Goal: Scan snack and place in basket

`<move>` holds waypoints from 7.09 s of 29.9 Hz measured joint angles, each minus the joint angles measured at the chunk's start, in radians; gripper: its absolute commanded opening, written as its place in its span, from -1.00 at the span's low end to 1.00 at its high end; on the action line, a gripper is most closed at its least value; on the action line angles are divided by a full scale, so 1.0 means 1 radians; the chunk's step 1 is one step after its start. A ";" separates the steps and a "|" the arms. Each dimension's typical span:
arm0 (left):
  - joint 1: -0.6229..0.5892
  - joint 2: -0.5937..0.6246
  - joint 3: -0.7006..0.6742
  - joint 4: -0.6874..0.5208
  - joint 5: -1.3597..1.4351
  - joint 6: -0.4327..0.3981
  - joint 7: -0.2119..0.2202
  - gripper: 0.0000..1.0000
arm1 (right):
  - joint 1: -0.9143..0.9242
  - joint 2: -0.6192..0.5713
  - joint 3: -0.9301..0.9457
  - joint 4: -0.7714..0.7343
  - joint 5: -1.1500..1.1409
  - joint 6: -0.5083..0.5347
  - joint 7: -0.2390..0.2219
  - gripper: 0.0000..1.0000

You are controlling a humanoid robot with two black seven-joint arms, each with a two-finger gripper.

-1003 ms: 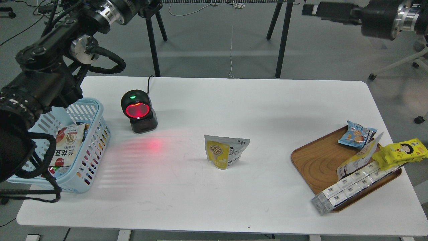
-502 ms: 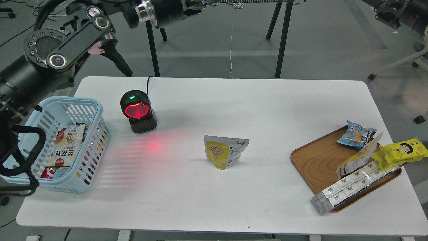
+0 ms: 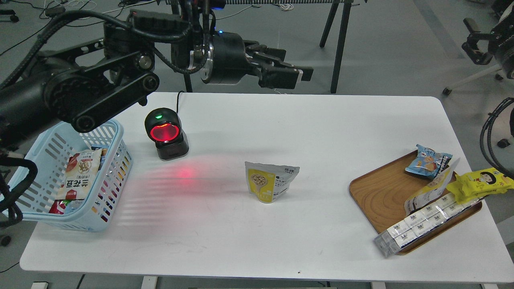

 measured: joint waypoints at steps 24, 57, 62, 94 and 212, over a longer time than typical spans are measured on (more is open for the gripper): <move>0.008 -0.200 0.288 0.015 0.463 0.000 -0.058 0.55 | -0.129 0.281 0.387 -0.211 0.005 0.000 -0.138 0.99; 0.028 -0.184 0.350 0.071 0.463 0.000 -0.053 -0.92 | -0.183 0.271 0.444 -0.163 0.006 0.000 -0.141 0.99; 0.020 -0.184 0.350 0.071 0.463 0.000 -0.054 -1.00 | -0.178 0.273 0.444 -0.162 0.006 0.000 -0.141 0.99; 0.021 0.445 0.297 -0.240 0.463 0.053 -0.097 -1.00 | -0.143 0.269 0.439 -0.163 0.004 0.000 -0.141 0.99; 0.013 0.981 0.454 -0.237 -0.214 0.552 -0.097 0.75 | -0.089 0.207 0.441 -0.159 -0.002 0.000 -0.140 0.99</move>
